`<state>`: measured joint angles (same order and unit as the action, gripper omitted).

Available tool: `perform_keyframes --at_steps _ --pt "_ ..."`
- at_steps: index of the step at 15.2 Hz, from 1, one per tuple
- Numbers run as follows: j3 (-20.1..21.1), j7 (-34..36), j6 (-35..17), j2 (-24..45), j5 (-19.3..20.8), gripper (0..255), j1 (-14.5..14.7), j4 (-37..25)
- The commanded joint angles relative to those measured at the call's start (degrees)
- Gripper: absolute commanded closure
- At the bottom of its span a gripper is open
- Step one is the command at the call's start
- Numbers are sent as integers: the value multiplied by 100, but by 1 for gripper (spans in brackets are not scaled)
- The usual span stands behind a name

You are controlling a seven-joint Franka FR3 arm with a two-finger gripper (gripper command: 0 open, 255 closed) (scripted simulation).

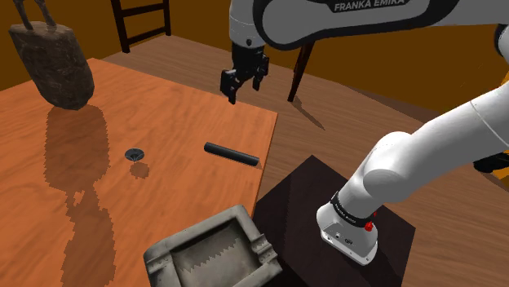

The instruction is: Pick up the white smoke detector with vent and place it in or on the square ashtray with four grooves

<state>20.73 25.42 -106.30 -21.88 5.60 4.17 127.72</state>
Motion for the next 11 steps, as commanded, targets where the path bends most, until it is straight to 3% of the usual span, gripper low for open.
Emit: perform_keyframes --at_steps 1,7,11 --pt "220 307 -105 396 105 0 2 -209" --pt "818 1305 -146 1736 674 0 88 -1115" --pt "1062 1968 -5 2740 1214 0 303 -1885"
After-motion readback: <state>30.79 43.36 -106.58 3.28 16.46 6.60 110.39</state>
